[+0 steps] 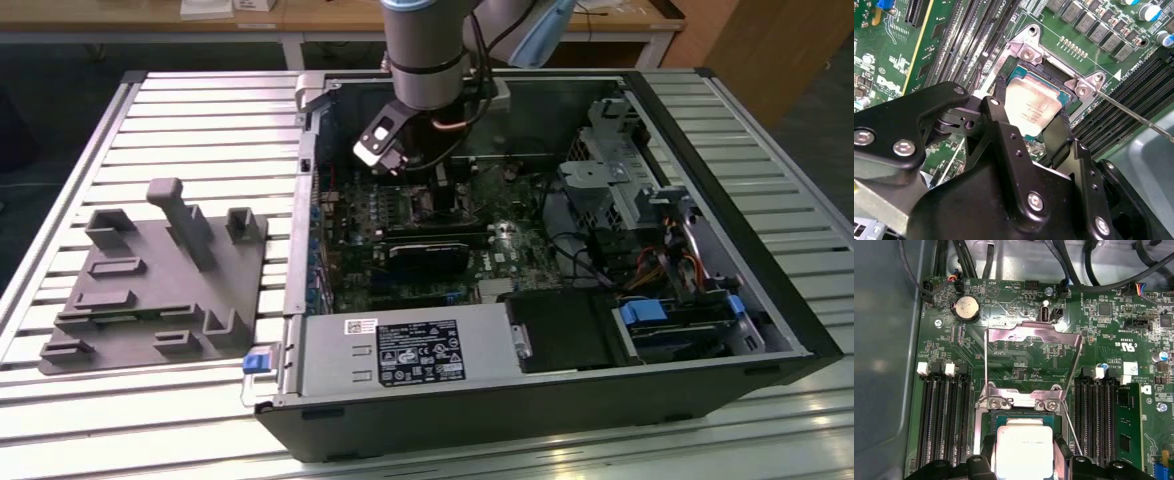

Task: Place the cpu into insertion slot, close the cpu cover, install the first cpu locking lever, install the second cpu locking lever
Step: 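Place the cpu into insertion slot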

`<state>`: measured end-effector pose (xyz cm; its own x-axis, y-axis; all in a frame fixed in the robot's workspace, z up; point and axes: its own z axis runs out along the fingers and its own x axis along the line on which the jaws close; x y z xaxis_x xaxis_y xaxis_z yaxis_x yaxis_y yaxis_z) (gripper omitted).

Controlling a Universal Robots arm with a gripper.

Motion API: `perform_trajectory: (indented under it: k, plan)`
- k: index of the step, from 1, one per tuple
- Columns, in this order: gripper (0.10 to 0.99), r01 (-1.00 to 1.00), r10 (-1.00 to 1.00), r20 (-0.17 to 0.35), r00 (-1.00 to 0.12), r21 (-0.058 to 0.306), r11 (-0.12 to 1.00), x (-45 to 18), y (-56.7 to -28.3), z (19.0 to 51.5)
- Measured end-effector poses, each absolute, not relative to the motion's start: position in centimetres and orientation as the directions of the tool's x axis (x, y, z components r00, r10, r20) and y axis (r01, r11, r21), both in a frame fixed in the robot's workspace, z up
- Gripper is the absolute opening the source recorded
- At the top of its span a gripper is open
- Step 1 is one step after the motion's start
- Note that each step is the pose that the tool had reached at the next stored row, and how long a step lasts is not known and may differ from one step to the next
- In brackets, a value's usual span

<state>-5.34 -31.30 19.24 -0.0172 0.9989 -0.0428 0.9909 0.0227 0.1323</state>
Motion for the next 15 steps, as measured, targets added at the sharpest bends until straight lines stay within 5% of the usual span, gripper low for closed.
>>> perform_trajectory:
  k: [15]
  plan:
    - [0.616, 0.991, 0.999, -0.042, -0.017, 0.133, 0.023, -5.34, -31.3, 19.2]
